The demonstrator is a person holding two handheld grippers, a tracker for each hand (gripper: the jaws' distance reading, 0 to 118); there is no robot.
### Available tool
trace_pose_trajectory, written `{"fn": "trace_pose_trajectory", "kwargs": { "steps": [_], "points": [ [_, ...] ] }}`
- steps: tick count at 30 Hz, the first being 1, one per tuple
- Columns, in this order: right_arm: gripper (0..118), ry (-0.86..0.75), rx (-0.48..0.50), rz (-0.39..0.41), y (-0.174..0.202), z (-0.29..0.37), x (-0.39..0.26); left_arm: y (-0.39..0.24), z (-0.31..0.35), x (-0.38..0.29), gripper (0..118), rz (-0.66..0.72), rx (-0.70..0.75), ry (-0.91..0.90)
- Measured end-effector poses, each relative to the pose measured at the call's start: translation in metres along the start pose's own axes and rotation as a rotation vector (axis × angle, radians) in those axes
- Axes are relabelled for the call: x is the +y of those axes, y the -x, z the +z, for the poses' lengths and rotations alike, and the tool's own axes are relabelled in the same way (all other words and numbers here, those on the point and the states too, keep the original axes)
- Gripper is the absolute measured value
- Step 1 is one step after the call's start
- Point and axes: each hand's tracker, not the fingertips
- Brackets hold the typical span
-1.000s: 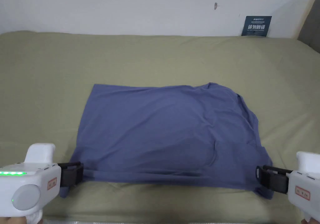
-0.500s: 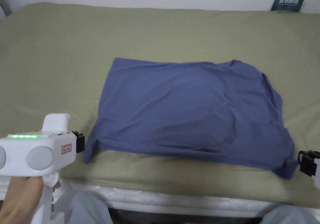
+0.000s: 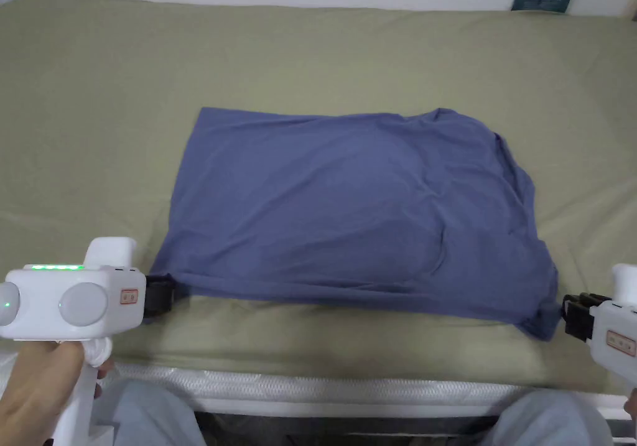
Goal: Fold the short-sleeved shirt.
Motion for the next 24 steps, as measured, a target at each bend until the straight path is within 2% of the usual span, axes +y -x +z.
{"fn": "trace_pose_trajectory", "kwargs": {
  "steps": [1,4,6,7,8,9,10,12,13,16,20,24],
  "points": [
    [0,0.003,0.002,0.0,0.0,-0.001,0.0,0.0,0.0,0.001,3,0.004,0.01,-0.001],
    [4,0.01,0.023,-0.007,-0.006,-0.005,0.0,-0.003,0.005,0.004,3,0.016,-0.018,-0.006],
    [17,0.007,0.043,-0.004,-0.007,-0.003,0.001,-0.007,0.01,0.005,3,-0.003,-0.007,-0.016],
    [70,0.035,0.03,0.014,-0.005,-0.006,0.001,-0.008,0.011,0.004,3,-0.007,-0.003,-0.018],
    [111,0.081,0.034,0.031,-0.004,-0.01,0.0,-0.008,0.011,0.003,3,-0.006,-0.004,-0.018],
    [116,0.031,0.075,0.038,-0.006,-0.009,0.002,-0.009,0.011,0.003,3,-0.002,-0.007,-0.02],
    [106,0.08,0.043,0.052,-0.005,-0.014,0.003,-0.007,0.013,0.004,3,0.001,-0.008,-0.02],
    [96,0.092,0.037,0.063,-0.001,-0.021,0.001,-0.008,0.014,0.004,3,0.004,-0.009,-0.024],
    [79,0.095,0.035,0.064,-0.001,-0.025,0.002,-0.009,0.014,0.003,3,0.006,-0.011,-0.025],
    [4,0.133,0.042,0.04,-0.005,-0.03,0.0,-0.005,0.015,0.006,3,0.008,-0.012,-0.026],
    [3,0.091,0.037,0.009,-0.015,-0.018,0.015,-0.002,0.021,0.015,3,0.001,-0.021,-0.036],
    [3,0.037,0.035,0.024,-0.011,-0.006,0.042,-0.004,0.031,0.035,3,-0.021,-0.024,-0.08]
  ]
}}
